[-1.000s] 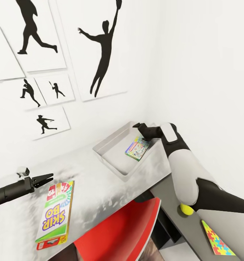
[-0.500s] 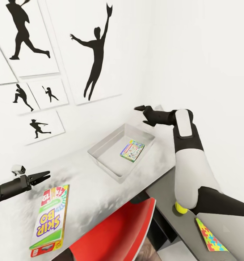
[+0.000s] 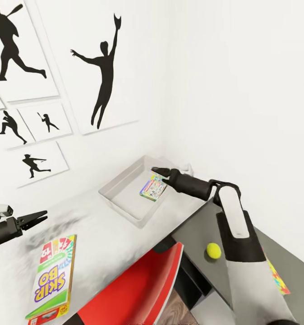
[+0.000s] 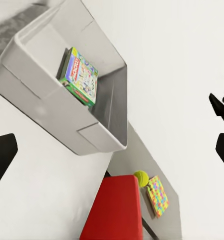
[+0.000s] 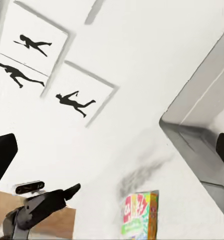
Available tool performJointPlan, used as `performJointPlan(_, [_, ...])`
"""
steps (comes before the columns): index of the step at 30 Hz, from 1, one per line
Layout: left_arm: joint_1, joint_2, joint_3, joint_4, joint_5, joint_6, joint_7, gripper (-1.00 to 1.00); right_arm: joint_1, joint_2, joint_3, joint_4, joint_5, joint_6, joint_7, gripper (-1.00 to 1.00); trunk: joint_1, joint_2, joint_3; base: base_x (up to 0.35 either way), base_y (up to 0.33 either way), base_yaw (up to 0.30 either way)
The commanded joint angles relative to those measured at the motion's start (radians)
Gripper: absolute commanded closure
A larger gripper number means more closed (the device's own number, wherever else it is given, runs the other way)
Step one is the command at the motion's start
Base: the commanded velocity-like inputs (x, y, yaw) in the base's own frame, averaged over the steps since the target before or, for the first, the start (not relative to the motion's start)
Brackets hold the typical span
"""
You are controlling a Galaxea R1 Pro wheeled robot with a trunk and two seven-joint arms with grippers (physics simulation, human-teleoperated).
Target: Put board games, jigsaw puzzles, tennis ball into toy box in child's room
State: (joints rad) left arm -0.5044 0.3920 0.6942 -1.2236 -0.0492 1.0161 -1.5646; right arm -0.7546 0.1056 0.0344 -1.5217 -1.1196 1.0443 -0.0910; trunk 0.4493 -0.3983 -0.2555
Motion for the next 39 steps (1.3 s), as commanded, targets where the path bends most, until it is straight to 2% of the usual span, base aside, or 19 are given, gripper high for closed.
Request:
performJointPlan(1, [0.0, 0.002, 0.001, 0.0, -0.005, 0.01, -0.006, -1.0, 0.043, -0.004, 0.013, -0.013, -0.021, 0.003, -0.004, -1.0, 0.001, -0.002, 0.0, -0.062, 0.0, -0.171])
performJointPlan(2, [0.003, 0.004, 0.002, 0.0, -0.005, 0.009, -0.006, -1.0, 0.114, -0.01, 0.032, -0.029, -0.031, 0.003, 0.013, -1.0, 0.001, -0.002, 0.001, -0.04, 0.0, -0.161])
performJointPlan(3, [0.004, 0.005, 0.002, -0.001, -0.005, 0.009, -0.006, -1.0, 0.147, -0.013, 0.037, -0.034, -0.035, 0.003, 0.026, -1.0, 0.001, -0.002, 0.003, -0.032, 0.0, -0.156])
performJointPlan(5, [0.01, 0.007, 0.01, -0.001, -0.004, 0.009, -0.006, -1.0, 0.256, -0.027, 0.05, -0.048, -0.04, 0.003, 0.122, -1.0, 0.001, -0.002, 0.006, -0.017, 0.0, -0.145])
performJointPlan(6, [0.012, 0.008, 0.016, -0.001, -0.003, 0.008, -0.006, -1.0, 0.298, -0.043, 0.052, -0.052, -0.04, 0.003, 0.188, -1.0, 0.001, -0.002, 0.007, -0.008, 0.0, -0.132])
performJointPlan(7, [0.014, 0.007, 0.019, -0.001, -0.003, 0.008, -0.006, -1.0, 0.317, -0.054, 0.052, -0.053, -0.04, 0.003, 0.224, -1.0, 0.001, -0.002, 0.009, -0.007, 0.0, -0.126])
performJointPlan(8, [0.021, 0.007, 0.024, -0.001, -0.001, 0.007, -0.006, -1.0, 0.348, -0.076, 0.052, -0.055, -0.04, -0.016, 0.293, -1.0, 0.001, -0.002, 0.01, -0.004, 0.0, -0.113])
performJointPlan(10, [0.033, 0.008, 0.031, -0.005, 0.006, 0.007, -0.006, -1.0, 0.396, -0.125, 0.057, -0.056, -0.036, -0.093, 0.418, -1.0, 0.001, -0.002, 0.013, -0.002, 0.0, -0.101])
performJointPlan(12, [0.037, 0.009, 0.034, -0.015, 0.015, 0.008, -0.006, -1.0, 0.42, -0.151, 0.059, -0.056, -0.032, -0.139, 0.471, -1.0, 0.001, -0.002, 0.016, -0.001, 0.0, -0.096])
performJointPlan(13, [0.04, 0.009, 0.037, -0.023, 0.028, 0.009, -0.006, -1.0, 0.446, -0.177, 0.061, -0.057, -0.025, -0.185, 0.518, -1.0, 0.001, -0.002, 0.018, -0.001, 0.0, -0.095])
performJointPlan(14, [0.041, 0.009, 0.038, -0.026, 0.036, 0.009, -0.006, -1.0, 0.459, -0.189, 0.062, -0.057, -0.022, -0.206, 0.541, -1.0, 0.001, -0.002, 0.019, -0.001, 0.0, -0.095])
performJointPlan(16, [0.046, 0.006, 0.039, -0.034, 0.055, 0.008, -0.006, -1.0, 0.504, -0.229, 0.065, -0.057, -0.012, -0.279, 0.628, -1.0, 0.001, -0.002, 0.022, 0.0, 0.0, -0.095])
performJointPlan(19, [0.049, 0.006, 0.041, -0.041, 0.066, 0.009, -0.006, -1.0, 0.528, -0.254, 0.065, -0.057, -0.004, -0.329, 0.712, -1.0, 0.001, -0.002, 0.027, -0.002, 0.0, -0.095])
performJointPlan(22, [0.053, 0.007, 0.043, -0.042, 0.069, 0.008, -0.006, -1.0, 0.535, -0.261, 0.064, -0.057, 0.022, -0.344, 0.738, -1.0, 0.001, -0.002, 0.03, -0.037, 0.0, -0.072])
performJointPlan(26, [0.06, 0.007, 0.046, -0.046, 0.071, 0.007, -0.006, -1.0, 0.539, -0.256, 0.06, -0.056, 0.125, -0.36, 0.751, -1.0, 0.001, -0.002, 0.031, -0.063, 0.0, -0.024])
performJointPlan(27, [0.061, 0.008, 0.046, -0.05, 0.072, 0.007, -0.006, -1.0, 0.539, -0.251, 0.058, -0.056, 0.179, -0.364, 0.752, -1.0, 0.001, -0.002, 0.032, -0.026, 0.0, -0.007])
performJointPlan(29, [0.062, 0.008, 0.046, -0.051, 0.072, 0.007, -0.006, -1.0, 0.54, -0.249, 0.059, -0.056, 0.216, -0.366, 0.752, -1.0, 0.001, -0.002, 0.032, -0.017, 0.0, -0.005])
performJointPlan(32, [0.063, 0.008, 0.047, -0.052, 0.072, 0.007, -0.006, -1.0, 0.54, -0.248, 0.059, -0.056, 0.242, -0.368, 0.753, -1.0, 0.001, -0.002, 0.032, -0.007, 0.0, -0.002])
performJointPlan(39, [0.064, 0.006, 0.045, -0.053, 0.073, 0.007, -0.006, -1.0, 0.54, -0.248, 0.054, -0.055, 0.253, -0.369, 0.757, -1.0, 0.001, -0.002, 0.032, -0.001, 0.0, 0.0])
